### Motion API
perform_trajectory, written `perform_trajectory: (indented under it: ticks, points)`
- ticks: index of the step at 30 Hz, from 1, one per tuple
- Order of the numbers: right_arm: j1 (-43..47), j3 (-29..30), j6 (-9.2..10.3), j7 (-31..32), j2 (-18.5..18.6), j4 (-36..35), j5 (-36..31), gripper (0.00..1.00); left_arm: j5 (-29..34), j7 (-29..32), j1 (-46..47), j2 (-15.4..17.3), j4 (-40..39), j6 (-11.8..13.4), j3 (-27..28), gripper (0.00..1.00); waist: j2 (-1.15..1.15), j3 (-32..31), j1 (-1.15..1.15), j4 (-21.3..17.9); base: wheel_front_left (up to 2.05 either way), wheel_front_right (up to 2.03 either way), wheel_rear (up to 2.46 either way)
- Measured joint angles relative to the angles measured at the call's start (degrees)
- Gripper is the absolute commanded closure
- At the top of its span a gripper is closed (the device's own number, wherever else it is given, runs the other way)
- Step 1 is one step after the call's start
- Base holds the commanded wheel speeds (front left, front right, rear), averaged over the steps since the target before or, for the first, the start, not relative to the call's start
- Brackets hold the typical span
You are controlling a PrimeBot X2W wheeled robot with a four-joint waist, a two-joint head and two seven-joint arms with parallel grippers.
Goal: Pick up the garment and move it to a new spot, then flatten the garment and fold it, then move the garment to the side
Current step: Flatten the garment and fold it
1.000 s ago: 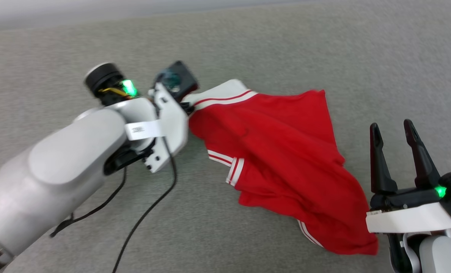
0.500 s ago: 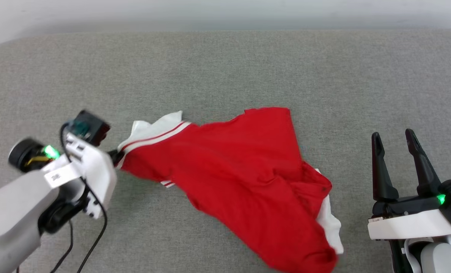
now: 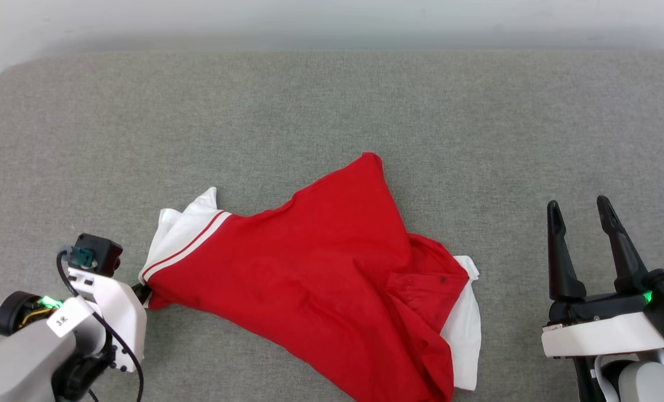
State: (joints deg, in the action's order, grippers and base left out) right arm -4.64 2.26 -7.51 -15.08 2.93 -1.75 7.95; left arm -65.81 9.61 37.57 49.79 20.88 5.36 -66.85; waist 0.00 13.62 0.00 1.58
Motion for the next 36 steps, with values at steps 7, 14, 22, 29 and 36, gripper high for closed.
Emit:
perform_trajectory:
  ticks: [7, 14, 22, 29, 36]
  points:
    - [0.5, 1.0, 0.00, 0.0, 0.0, -0.4, -2.5, 0.00, 1.8, -13.5, -3.0, -4.4, 2.2, 1.9, 2.3, 0.00, 0.00, -2.7, 0.00, -0.1, 0.00, 0.00, 0.00]
    - [-0.6, 3.6, 0.00, 0.0, 1.7, -3.1, -5.6, 0.00, 6.9, -24.0, -5.9, -6.6, -2.9, 10.5, 6.3, 0.00, 0.00, -5.6, 0.00, 1.1, 0.00, 0.00, 0.00]
    - [-6.3, 0.4, 0.00, 0.0, 10.7, -3.9, -5.9, 0.00, 20.5, -24.7, -15.6, -11.2, -13.5, 18.7, 20.4, 0.00, 0.00, -7.5, 0.00, 3.0, 0.00, 0.00, 0.00]
    - [-11.9, -8.7, 0.00, 0.1, 21.2, 1.5, -2.7, 0.00, 33.4, -24.7, -25.2, -18.3, -19.2, 19.9, 32.9, 0.00, 0.00, -7.9, 0.00, 4.9, 0.00, 0.00, 0.00]
    - [-19.2, -27.9, -0.02, 14.2, 31.8, 2.9, 8.3, 0.00, 42.7, -24.7, -31.4, -26.3, -21.1, 17.2, 41.9, 0.00, 0.00, -7.5, 0.00, 6.1, 0.00, 0.00, 0.00]
